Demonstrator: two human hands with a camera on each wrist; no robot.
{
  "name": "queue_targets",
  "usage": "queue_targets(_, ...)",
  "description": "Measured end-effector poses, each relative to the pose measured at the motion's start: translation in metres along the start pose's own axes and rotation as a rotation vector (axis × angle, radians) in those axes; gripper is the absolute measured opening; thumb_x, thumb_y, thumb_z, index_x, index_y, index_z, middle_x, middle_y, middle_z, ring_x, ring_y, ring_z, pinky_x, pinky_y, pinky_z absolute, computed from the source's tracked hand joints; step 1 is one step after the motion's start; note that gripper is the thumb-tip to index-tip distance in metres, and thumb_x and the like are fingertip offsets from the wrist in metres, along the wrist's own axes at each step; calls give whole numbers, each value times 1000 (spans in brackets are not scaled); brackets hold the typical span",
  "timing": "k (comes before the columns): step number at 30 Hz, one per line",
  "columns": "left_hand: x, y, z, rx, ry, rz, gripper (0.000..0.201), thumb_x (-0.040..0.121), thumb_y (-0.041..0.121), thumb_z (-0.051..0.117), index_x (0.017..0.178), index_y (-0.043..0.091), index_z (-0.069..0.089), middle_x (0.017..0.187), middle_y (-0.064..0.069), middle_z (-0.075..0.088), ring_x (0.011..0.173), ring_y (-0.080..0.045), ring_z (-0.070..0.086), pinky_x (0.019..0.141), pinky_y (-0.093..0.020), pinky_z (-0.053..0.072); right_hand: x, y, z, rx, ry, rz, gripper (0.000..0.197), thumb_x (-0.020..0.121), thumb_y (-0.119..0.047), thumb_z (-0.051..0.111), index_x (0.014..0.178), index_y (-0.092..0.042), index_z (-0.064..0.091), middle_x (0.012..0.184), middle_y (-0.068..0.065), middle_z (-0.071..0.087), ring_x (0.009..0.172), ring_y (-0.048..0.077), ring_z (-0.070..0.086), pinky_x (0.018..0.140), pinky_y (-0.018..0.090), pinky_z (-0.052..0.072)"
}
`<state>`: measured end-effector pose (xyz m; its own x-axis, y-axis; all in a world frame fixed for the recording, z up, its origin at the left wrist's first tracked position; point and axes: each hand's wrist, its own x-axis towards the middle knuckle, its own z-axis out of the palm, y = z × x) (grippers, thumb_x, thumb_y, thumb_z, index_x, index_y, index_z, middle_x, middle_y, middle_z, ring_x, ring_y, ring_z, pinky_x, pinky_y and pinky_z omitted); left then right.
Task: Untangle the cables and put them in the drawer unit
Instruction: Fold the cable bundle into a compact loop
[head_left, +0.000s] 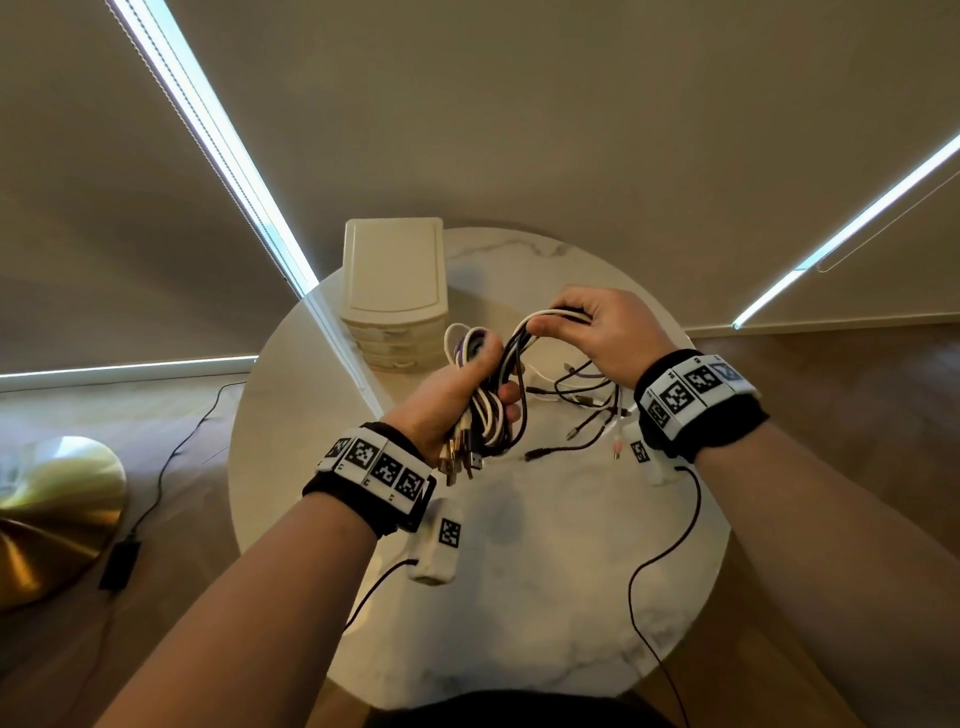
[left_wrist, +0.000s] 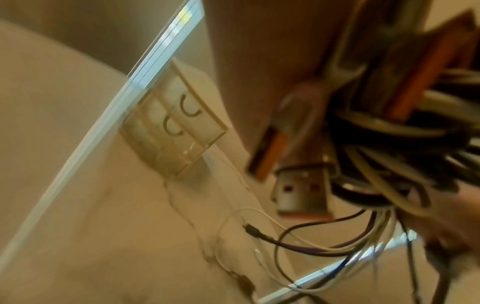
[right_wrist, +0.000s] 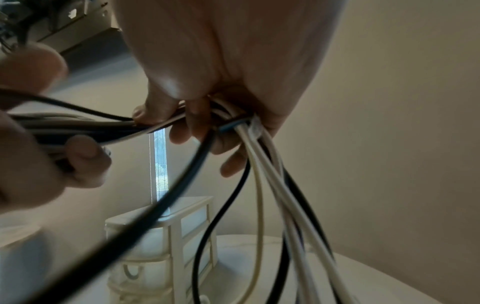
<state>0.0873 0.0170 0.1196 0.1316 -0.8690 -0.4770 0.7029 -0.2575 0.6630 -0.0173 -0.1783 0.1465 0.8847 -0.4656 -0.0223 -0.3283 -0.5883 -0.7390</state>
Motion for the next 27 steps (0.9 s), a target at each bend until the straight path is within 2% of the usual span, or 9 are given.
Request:
queue_targets(2,1,2,-1,311,52,58,28,92,33,75,106,9,70,82,-4,72,69,-13,66,68,-28,56,-2,1,3,-9,-1,2,28,87,-58,70,86,-31,73,71,-5,66,70,13,59,68,41,48)
queue_targets(5,5,2,-7,407,96,72,18,84,21,79,98,10,76,104,-22,75,78,-21,67,79,-35,56,-4,2,6,8,-8,9,24,86,-55,73,84,-31,73,71,-3,67,69,16,59,67,40,47)
queue_targets(9,7,-4,-10,362,87,-26,13,97,23,70,96,10,69,84,-5,73,75,-19,68,76,-32,59,-5,1,4,37,-45,8,23,81,-51,79,84,-28,75,74,-3,70,72,14,63,69,36,49)
queue_targets(12,9,-6,-17,440,93,-68,23,94,30,74,106,10,72,91,-2,76,82,-16,71,82,-31,59,-5,-1,3,44,-86,15,21,79,-45,83,86,-26,77,78,-6,74,77,9,67,76,34,54)
queue_targets(15,8,-9,-21,538,121,-32,24,93,31,74,114,20,76,101,5,78,90,-8,72,84,-25,56,-4,0,5,32,-91,21,20,78,-43,84,87,-26,78,78,-7,74,77,7,67,77,34,54)
queue_targets(17,8,-11,-19,432,124,16,13,96,24,70,99,12,74,88,1,76,80,-12,71,82,-27,57,0,2,6,18,-61,24,25,77,-49,84,85,-27,76,76,-5,72,75,10,66,75,36,54)
queue_targets(20,8,-14,-14,65,96,39,12,97,19,68,89,12,63,65,1,59,63,-16,63,74,-31,55,8,5,7,30,-45,45,35,76,-58,80,83,-25,70,71,0,67,68,19,60,65,36,49)
queue_targets(23,11,-8,-16,-173,117,89,24,98,22,61,76,18,56,57,6,50,54,-11,58,60,-25,48,6,9,18,-5,-89,106,47,91,-66,57,90,-19,65,66,-1,58,56,13,53,58,36,45)
queue_targets(27,23,0,-30,-285,329,214,29,100,23,61,73,18,55,63,4,48,58,-9,53,54,-22,47,-27,19,60,98,-181,246,26,106,-44,45,104,-18,49,77,1,60,64,18,56,63,40,52)
